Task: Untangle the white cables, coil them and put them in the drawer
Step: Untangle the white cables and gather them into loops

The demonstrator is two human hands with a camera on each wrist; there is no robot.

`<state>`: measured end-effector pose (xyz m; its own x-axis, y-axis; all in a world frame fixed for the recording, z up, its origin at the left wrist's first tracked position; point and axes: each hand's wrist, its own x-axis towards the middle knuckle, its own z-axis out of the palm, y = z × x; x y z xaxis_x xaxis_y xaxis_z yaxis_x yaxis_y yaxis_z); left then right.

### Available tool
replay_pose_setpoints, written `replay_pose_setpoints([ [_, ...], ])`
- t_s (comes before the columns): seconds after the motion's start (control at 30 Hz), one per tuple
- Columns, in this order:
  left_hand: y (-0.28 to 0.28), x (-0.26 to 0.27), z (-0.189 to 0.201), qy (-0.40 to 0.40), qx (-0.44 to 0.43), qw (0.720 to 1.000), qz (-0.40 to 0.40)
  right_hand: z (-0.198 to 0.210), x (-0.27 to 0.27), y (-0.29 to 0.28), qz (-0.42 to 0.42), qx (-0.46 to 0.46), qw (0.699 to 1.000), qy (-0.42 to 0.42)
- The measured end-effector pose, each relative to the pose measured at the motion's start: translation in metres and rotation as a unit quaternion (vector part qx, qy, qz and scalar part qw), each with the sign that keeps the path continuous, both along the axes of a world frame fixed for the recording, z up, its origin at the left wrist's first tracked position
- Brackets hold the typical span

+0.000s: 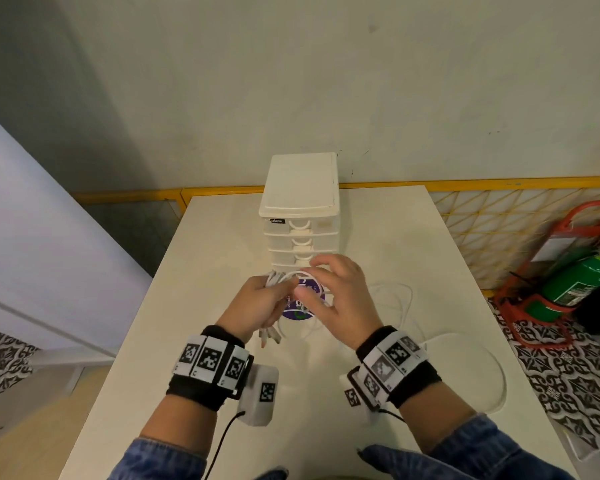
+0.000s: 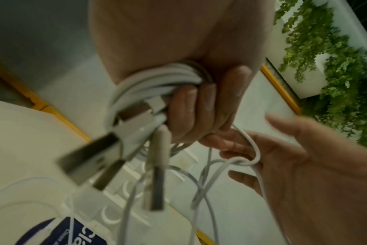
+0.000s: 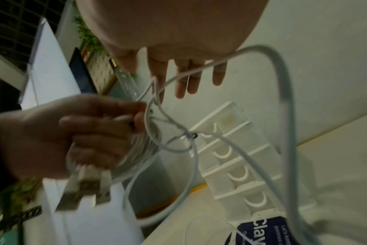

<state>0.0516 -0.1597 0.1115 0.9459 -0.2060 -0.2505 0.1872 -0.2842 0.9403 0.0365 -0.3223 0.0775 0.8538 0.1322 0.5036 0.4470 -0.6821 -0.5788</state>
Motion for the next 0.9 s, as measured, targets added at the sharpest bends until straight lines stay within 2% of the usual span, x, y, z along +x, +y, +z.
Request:
replay_pose_setpoints([
  [0.1, 0.005, 0.001, 0.002, -0.012, 0.010, 1.000, 0.020, -0.006, 0.003, -0.006, -0.034, -0.042, 0.999, 0.005],
  [0.17, 0.011, 0.005, 0.001, -0.044, 0.076, 0.996, 0.024, -0.005, 0.007, -0.016, -0.046, -0.014, 0.998, 0.045],
  [0.23, 0.014, 0.008, -0.002, -0.108, 0.162, 0.981, 0.008, -0.001, 0.008, -0.018, -0.026, 0.098, 0.984, 0.148],
  [0.27, 0.015, 0.010, -0.004, -0.138, 0.196, 0.971, -0.005, 0.003, 0.007, -0.015, -0.007, 0.172, 0.964, 0.204],
  [0.33, 0.016, 0.011, -0.007, -0.161, 0.226, 0.961, -0.019, 0.007, 0.005, -0.010, 0.016, 0.286, 0.923, 0.257],
  [0.4, 0.013, 0.010, -0.008, -0.142, 0.193, 0.971, -0.018, 0.009, 0.005, -0.010, 0.020, 0.333, 0.905, 0.263],
  [0.53, 0.001, -0.003, -0.001, -0.066, 0.092, 0.986, -0.119, 0.010, 0.007, -0.013, 0.024, 0.336, 0.908, 0.250],
  [0.6, 0.001, -0.003, -0.004, -0.042, 0.078, 0.990, -0.113, 0.009, 0.007, -0.015, 0.026, 0.339, 0.906, 0.253],
  [0.67, 0.004, 0.000, -0.004, -0.042, 0.078, 0.995, -0.046, 0.005, 0.008, -0.022, 0.033, 0.283, 0.929, 0.239],
  [0.73, 0.007, 0.002, -0.002, -0.038, 0.026, 0.999, 0.017, 0.002, 0.007, -0.029, 0.046, 0.177, 0.960, 0.213],
  [0.8, 0.009, 0.002, 0.001, -0.021, -0.032, 0.999, 0.029, -0.004, 0.007, -0.035, 0.043, 0.055, 0.983, 0.171],
  [0.87, 0.009, 0.001, 0.001, -0.004, -0.044, 0.999, 0.009, -0.007, 0.009, -0.038, -0.015, -0.055, 0.993, 0.103],
  [0.9, 0.009, 0.001, 0.001, 0.002, -0.035, 0.999, -0.006, -0.006, 0.011, -0.038, -0.056, -0.080, 0.993, 0.063],
])
